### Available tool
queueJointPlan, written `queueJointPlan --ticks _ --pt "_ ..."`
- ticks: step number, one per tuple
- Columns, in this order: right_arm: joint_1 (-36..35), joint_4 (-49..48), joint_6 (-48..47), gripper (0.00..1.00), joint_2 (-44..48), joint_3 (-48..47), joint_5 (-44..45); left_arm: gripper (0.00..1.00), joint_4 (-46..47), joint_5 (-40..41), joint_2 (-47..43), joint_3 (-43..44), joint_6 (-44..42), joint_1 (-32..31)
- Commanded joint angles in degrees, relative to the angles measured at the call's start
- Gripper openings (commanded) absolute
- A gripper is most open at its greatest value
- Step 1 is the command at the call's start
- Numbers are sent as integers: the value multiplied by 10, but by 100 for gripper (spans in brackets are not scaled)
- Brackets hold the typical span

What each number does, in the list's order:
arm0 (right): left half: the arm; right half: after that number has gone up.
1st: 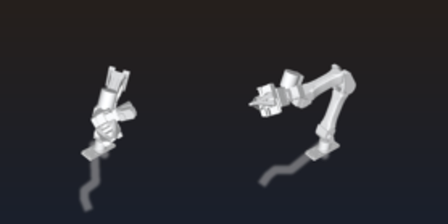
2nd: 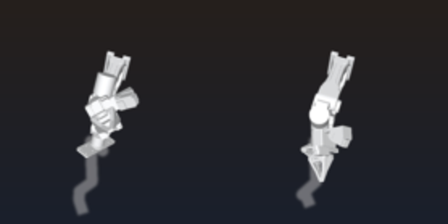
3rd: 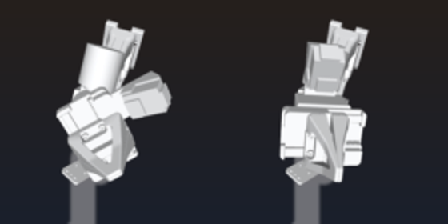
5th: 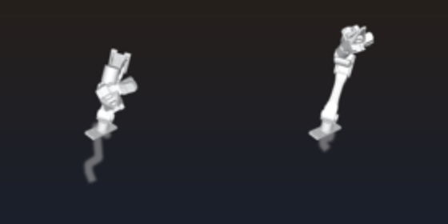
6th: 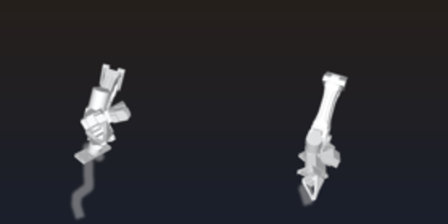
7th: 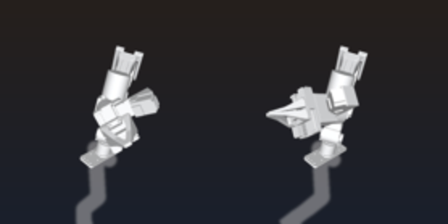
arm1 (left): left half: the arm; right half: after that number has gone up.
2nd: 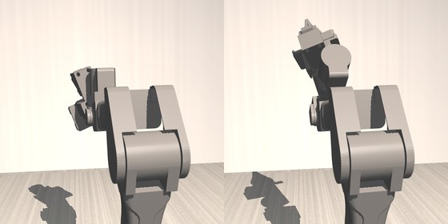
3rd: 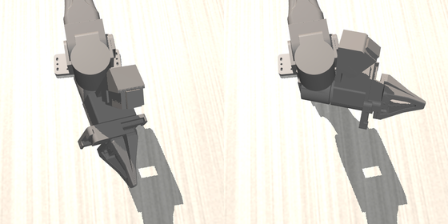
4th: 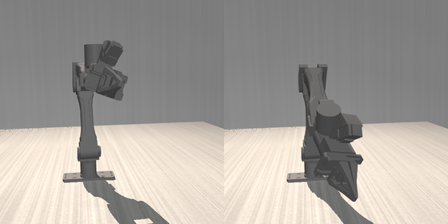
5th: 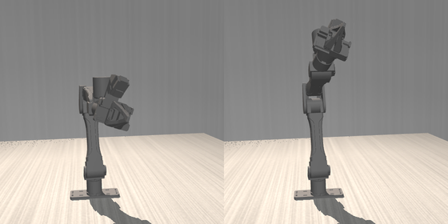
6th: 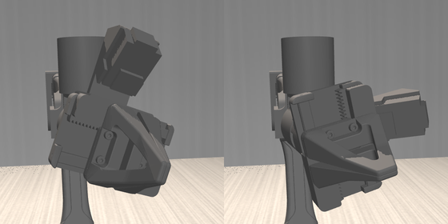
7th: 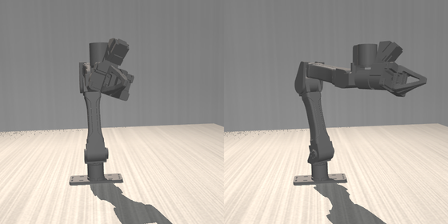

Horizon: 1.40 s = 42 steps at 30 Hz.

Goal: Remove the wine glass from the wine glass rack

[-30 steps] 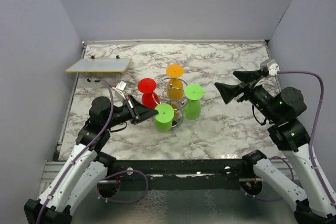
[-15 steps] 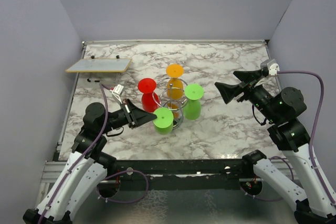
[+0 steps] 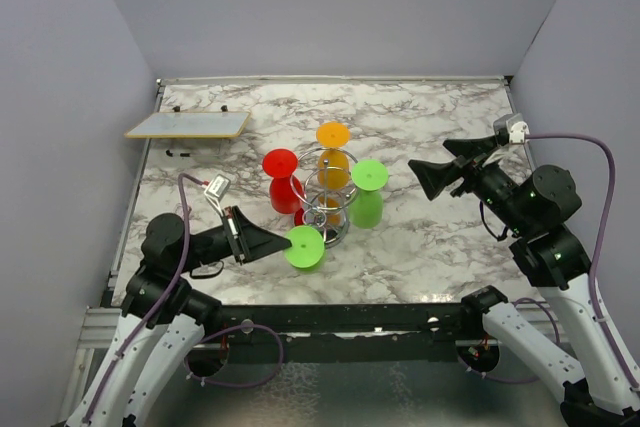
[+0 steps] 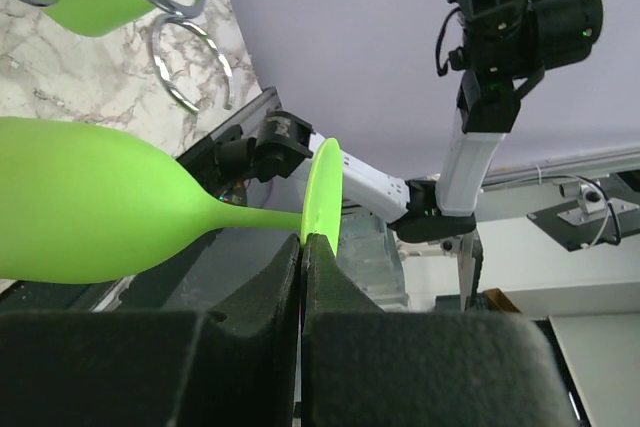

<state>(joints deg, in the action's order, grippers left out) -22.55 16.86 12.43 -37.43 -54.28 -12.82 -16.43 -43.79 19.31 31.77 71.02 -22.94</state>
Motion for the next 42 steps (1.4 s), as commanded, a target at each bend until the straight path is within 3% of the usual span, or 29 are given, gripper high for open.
queueJointPlan --ticks 1,13,18,21,27,34,39,42 --pt "-3 37 21 100 9 -27 12 0 -21 -26 -12 66 -22 1" --pt "-3 77 39 100 11 -110 10 0 -51 -26 173 420 -193 1" --pt "-3 56 41 100 9 -130 16 0 -45 -14 226 486 -206 0" --pt "-3 8 37 100 3 -112 -6 0 -20 -12 253 507 -257 1" --pt "-3 -27 45 100 -73 -140 -25 0 70 -3 301 504 -425 1" --pt "-3 -85 70 100 -166 -183 -73 0 221 -92 323 425 -525 1" --pt "-3 -47 67 100 -256 -268 -135 0 269 -56 275 347 -628 1" --pt "-3 -4 61 100 -319 -333 -166 0 264 -58 272 333 -637 1"
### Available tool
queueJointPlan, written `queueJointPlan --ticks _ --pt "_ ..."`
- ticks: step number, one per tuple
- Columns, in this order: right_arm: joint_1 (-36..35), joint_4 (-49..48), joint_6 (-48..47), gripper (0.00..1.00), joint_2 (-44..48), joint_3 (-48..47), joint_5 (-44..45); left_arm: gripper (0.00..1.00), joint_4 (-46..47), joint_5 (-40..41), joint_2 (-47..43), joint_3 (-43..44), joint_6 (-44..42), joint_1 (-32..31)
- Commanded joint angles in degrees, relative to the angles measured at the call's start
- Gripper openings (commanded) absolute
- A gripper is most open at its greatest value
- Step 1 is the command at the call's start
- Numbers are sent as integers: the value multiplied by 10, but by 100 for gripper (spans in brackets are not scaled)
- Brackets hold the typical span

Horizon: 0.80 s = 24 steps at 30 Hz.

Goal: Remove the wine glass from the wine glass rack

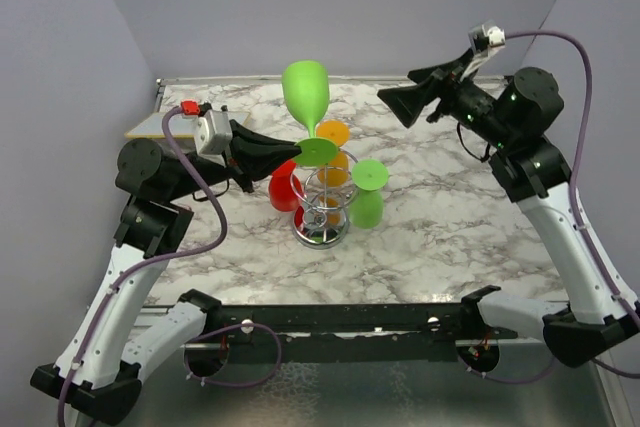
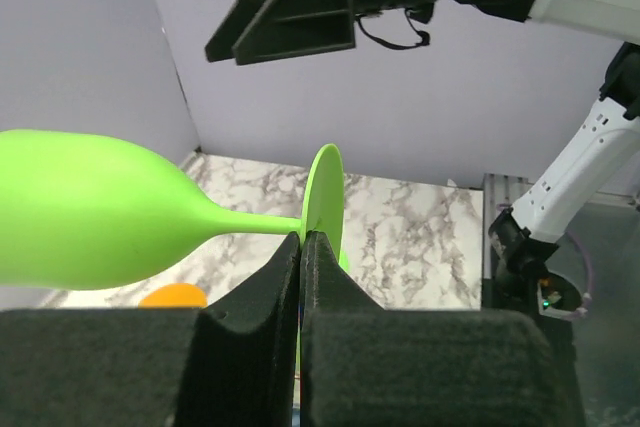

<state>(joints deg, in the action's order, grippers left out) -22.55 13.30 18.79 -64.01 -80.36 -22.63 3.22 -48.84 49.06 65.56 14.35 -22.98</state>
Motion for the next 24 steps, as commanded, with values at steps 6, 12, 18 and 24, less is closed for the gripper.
queueJointPlan --ticks 6,12,18,24 --pt "-3 45 49 100 -150 -149 -195 0 105 -35 -40 -64 -101 1" --pt "-3 53 20 100 -180 -184 -239 0 50 -84 -44 -71 -190 1" --pt "-3 40 145 100 -171 -137 -262 0 45 -82 -88 -125 -226 1" --pt "-4 -96 337 99 -181 -70 -364 0 33 -77 -87 -131 -256 0"
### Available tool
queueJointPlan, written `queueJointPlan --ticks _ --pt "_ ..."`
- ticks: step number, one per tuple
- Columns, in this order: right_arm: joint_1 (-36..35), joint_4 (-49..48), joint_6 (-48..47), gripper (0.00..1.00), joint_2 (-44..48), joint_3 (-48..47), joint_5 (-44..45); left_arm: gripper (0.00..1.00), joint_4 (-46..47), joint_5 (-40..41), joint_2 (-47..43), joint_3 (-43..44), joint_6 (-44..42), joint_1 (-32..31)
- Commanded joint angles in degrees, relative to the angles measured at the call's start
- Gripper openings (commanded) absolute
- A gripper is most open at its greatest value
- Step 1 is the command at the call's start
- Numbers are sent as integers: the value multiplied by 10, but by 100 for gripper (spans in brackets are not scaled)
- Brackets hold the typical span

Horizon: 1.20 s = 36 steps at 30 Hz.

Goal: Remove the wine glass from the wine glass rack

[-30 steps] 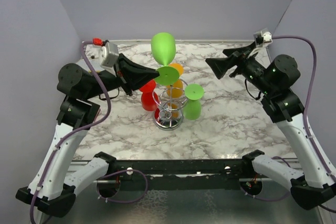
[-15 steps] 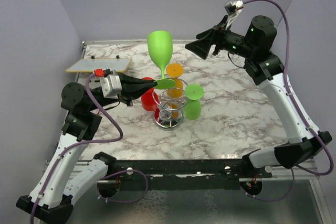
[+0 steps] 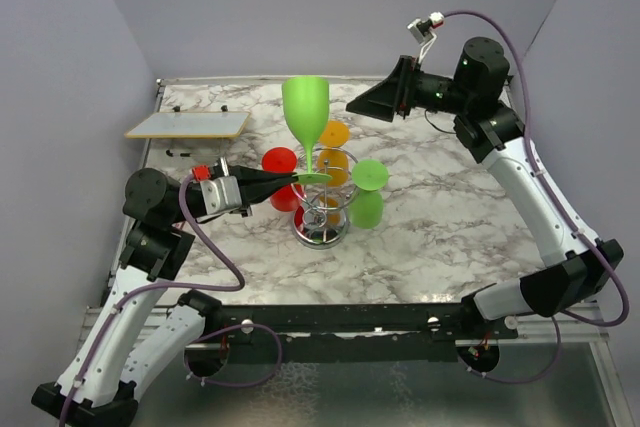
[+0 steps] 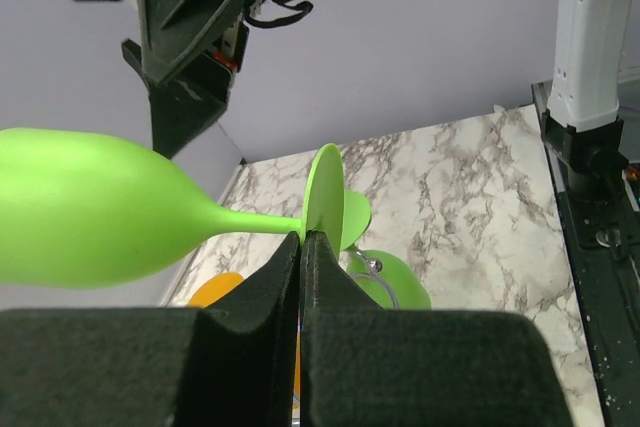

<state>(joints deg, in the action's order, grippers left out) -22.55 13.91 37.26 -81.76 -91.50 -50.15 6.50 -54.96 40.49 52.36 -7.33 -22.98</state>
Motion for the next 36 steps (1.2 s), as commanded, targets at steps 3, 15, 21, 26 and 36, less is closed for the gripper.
queueJointPlan --ticks 3,15,21,26,36 --pt "-9 -124 186 100 -15 43 -108 0 -2 -16 -3 -2 -49 0" --pt "-57 -109 215 100 -101 -20 -150 0 -12 -30 -1 -6 -58 -3" --pt "-74 -123 240 100 -126 -38 -155 0 -13 -38 0 -7 -53 -6" --pt "-80 -154 273 99 -137 -36 -159 0 -13 -43 -3 -10 -50 -8" --pt "-94 -156 277 87 -151 -48 -158 0 -15 -39 -7 -12 -53 -11"
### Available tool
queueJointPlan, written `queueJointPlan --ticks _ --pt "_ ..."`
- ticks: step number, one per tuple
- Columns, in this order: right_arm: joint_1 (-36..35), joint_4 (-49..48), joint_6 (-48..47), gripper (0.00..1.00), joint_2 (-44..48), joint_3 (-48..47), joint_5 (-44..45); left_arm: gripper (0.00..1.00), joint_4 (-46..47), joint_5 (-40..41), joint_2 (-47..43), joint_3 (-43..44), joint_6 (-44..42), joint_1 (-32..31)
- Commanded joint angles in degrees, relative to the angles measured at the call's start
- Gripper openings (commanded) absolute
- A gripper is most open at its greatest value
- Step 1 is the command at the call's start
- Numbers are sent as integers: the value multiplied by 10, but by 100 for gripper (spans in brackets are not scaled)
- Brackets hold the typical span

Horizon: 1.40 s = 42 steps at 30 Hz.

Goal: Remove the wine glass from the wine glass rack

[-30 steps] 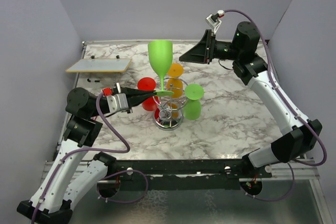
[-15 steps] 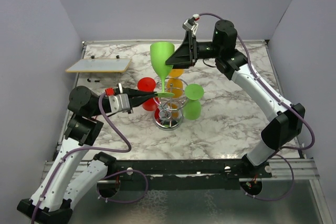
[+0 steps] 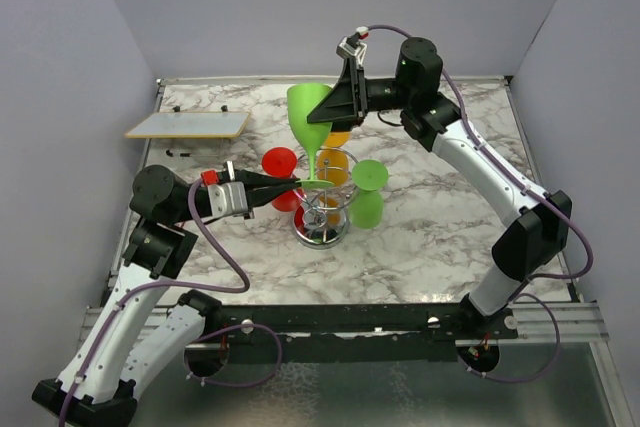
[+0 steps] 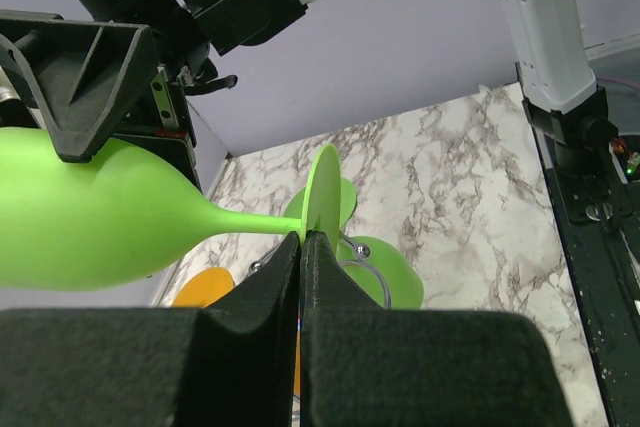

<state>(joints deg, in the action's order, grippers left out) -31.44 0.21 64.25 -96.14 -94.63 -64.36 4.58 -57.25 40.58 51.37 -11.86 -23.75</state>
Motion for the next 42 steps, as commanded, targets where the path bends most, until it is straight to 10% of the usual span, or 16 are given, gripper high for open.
queueJointPlan --ticks 1,22,29,36,42 --pt "-6 -20 7 87 -7 -16 -17 0 3 -15 -9 -2 -8 -4" --pt "-6 -28 3 72 23 1 4 1 -9 38 -32 1 -21 -4" --pt "-2 -29 0 70 41 11 27 55 -11 73 -58 -2 -17 -4" --pt "44 -1 -37 69 61 2 74 88 -17 130 -87 4 22 -4" --pt "111 173 -257 69 92 -93 349 99 -14 229 -103 11 100 -3"
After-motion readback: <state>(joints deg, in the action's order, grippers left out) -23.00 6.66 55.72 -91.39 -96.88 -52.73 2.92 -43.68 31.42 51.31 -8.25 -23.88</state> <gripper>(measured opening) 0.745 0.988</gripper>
